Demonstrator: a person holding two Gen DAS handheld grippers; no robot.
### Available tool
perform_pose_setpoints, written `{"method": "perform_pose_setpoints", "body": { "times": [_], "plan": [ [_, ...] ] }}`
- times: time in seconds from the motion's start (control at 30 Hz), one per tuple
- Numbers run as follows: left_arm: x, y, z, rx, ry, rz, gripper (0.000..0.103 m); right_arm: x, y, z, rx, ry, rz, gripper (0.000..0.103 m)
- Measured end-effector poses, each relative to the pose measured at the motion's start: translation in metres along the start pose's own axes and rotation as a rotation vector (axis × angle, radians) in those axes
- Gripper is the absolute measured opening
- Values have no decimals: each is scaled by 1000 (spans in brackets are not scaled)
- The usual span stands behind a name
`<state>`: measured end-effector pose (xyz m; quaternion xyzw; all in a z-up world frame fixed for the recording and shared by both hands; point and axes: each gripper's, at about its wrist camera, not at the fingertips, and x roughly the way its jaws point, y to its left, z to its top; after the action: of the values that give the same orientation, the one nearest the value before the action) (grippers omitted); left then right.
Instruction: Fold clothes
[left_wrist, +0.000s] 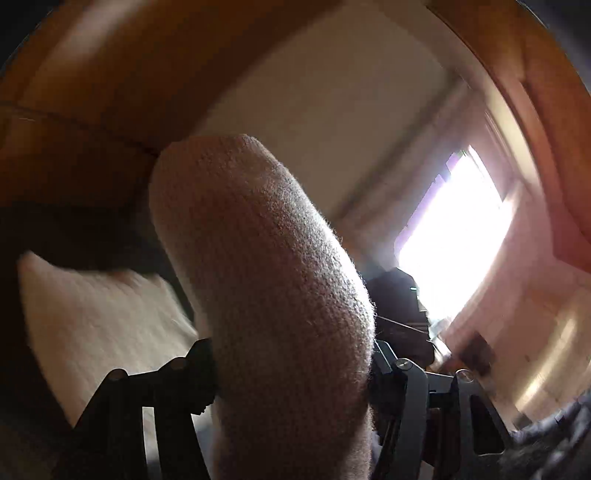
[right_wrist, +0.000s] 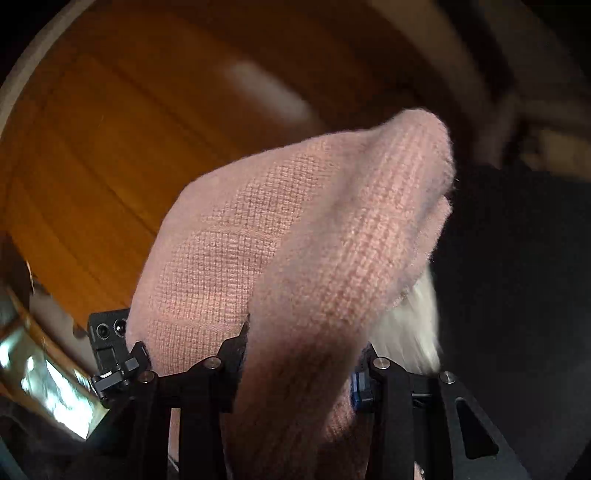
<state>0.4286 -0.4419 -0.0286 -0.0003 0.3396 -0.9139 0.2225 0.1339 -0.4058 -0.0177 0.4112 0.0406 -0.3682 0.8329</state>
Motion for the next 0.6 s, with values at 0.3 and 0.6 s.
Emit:
{"method": "perform_pose_setpoints", "body": {
  "times": [0.3,0.6],
  "plan": [
    [29,107,-29,-125,87,431,63,165,-66,43,13,254,-205,49],
    [-9,98,-39,-148,63,523,65,165,-44,53,-181,192,-328,72]
  ]
}}
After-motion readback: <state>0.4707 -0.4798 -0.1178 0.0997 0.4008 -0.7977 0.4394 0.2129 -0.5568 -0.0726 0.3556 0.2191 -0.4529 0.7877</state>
